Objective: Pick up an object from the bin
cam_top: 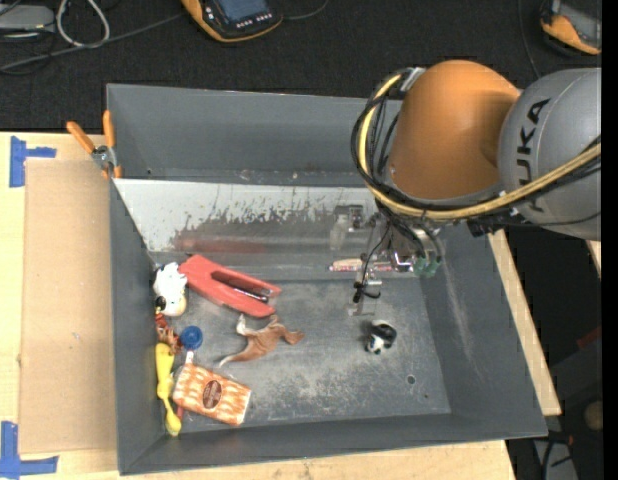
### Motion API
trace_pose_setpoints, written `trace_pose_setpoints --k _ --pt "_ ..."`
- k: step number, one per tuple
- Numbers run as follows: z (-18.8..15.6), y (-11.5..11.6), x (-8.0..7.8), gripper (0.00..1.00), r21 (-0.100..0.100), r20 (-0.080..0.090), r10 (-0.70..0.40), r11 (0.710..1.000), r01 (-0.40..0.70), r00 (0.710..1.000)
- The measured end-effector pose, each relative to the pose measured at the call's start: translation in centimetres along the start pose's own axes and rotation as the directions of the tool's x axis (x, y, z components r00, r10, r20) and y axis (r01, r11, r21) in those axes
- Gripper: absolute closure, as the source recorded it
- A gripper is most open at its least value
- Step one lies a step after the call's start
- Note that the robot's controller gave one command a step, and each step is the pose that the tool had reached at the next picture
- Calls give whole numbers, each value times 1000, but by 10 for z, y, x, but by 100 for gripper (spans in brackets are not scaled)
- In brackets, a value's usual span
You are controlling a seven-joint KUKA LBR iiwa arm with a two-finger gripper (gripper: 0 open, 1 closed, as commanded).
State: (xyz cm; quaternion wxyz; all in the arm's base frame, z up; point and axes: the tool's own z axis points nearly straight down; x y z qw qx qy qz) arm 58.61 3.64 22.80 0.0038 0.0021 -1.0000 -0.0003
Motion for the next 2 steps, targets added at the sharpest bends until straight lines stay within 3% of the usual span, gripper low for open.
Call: trace_pose_setpoints --k 1,2 --pt "-4 0 -1 0 0 7 1 1000 -1 1000" --pt "86 14 -15 0 0 10 -33 999 33 999"
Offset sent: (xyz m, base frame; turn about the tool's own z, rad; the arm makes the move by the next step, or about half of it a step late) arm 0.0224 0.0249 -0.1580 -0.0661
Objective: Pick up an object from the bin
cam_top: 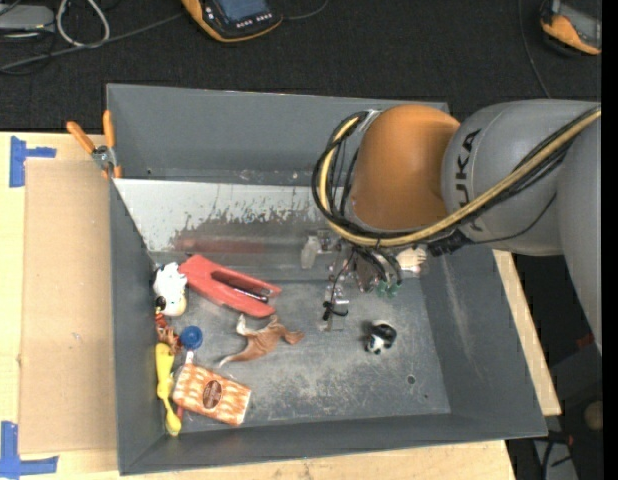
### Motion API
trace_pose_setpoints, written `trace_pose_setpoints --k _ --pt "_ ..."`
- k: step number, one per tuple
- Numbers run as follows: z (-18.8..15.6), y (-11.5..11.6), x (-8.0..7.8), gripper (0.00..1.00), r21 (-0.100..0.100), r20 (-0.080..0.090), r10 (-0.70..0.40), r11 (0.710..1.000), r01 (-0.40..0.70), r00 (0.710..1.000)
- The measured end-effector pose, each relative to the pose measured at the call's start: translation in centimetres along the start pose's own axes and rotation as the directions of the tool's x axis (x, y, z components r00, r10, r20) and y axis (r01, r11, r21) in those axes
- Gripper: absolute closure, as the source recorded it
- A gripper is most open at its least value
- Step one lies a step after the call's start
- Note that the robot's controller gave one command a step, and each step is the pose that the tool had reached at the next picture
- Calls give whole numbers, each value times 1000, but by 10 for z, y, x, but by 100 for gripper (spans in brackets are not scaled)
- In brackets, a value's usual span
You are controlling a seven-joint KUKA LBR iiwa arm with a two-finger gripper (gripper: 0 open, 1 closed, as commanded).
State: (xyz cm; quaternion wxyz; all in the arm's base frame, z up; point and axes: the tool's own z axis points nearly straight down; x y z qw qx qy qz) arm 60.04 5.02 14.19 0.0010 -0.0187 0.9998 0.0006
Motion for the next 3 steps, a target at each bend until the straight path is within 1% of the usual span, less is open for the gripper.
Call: trace_pose_setpoints --k 1,2,3 --pt "35 3 3 0 0 -4 -33 999 33 999" --pt "31 5 -9 0 -1 -1 -102 995 102 995" --pt "73 57 28 0 1 -1 -186 983 186 983"
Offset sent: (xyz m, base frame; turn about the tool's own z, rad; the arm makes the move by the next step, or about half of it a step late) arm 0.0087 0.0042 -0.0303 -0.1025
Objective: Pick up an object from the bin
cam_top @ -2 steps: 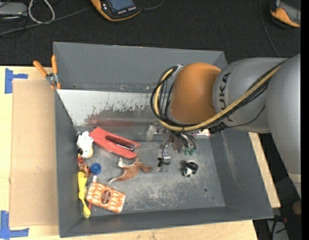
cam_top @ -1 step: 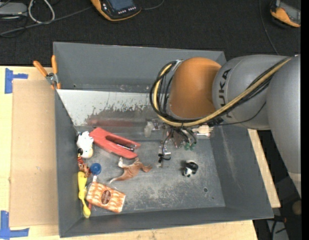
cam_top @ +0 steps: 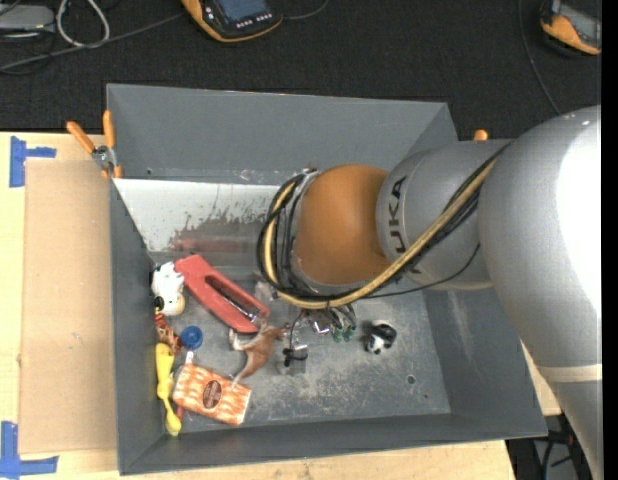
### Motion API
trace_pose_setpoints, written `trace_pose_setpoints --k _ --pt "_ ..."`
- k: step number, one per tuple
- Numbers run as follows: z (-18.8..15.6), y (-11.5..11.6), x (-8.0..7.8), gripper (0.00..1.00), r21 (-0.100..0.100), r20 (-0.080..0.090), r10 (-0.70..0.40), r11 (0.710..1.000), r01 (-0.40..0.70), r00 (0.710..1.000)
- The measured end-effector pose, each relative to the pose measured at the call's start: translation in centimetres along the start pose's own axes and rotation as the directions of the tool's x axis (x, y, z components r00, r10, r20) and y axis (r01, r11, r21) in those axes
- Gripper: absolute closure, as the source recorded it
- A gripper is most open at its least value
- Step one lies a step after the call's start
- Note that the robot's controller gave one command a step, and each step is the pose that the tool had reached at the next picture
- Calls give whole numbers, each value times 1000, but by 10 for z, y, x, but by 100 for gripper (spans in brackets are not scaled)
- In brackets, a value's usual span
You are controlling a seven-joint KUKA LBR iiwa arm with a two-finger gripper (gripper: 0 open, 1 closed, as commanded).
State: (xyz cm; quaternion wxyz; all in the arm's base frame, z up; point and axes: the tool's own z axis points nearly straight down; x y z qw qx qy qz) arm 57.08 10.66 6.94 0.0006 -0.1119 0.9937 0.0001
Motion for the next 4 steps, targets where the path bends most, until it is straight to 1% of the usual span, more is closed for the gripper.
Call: trace_pose_setpoints --k 1,2,3,4 --pt "-2 13 5 100 1 9 -69 998 69 998" --pt "-2 13 5 100 0 10 -68 998 68 998" --pt "-15 13 6 100 1 7 -67 998 67 998" --pt "-36 14 7 100 0 5 -67 998 67 998"
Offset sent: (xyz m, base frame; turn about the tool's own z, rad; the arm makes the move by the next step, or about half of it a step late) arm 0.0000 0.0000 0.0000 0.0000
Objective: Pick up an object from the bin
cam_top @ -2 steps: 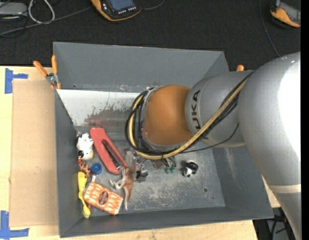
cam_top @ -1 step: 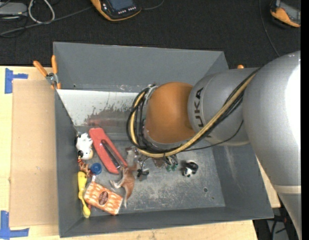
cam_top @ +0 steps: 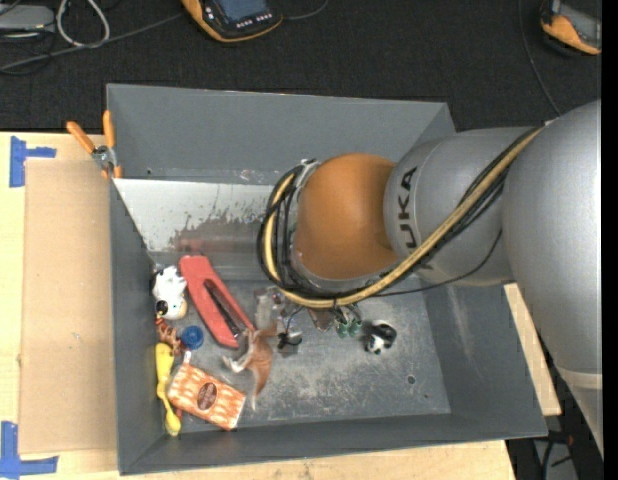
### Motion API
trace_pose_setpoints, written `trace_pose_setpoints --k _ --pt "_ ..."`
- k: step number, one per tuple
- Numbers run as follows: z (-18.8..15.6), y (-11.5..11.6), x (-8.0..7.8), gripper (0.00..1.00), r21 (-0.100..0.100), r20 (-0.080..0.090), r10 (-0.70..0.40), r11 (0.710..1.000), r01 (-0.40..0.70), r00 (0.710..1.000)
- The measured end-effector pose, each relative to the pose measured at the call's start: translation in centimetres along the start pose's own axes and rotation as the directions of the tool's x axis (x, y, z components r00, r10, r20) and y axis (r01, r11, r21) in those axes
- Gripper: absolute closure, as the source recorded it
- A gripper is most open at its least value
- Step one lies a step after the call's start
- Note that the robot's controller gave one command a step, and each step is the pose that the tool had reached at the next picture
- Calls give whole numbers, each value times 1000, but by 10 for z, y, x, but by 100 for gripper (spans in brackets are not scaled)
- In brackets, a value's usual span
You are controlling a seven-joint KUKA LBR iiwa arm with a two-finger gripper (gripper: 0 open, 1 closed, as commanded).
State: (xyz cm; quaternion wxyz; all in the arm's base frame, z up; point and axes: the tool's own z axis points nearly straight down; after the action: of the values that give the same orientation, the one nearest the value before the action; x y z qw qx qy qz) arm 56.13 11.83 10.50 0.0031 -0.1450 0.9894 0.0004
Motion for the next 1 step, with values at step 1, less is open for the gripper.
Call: trace_pose_setpoints --k 1 --pt "-21 0 -1 100 0 1 0 1000 0 1000"
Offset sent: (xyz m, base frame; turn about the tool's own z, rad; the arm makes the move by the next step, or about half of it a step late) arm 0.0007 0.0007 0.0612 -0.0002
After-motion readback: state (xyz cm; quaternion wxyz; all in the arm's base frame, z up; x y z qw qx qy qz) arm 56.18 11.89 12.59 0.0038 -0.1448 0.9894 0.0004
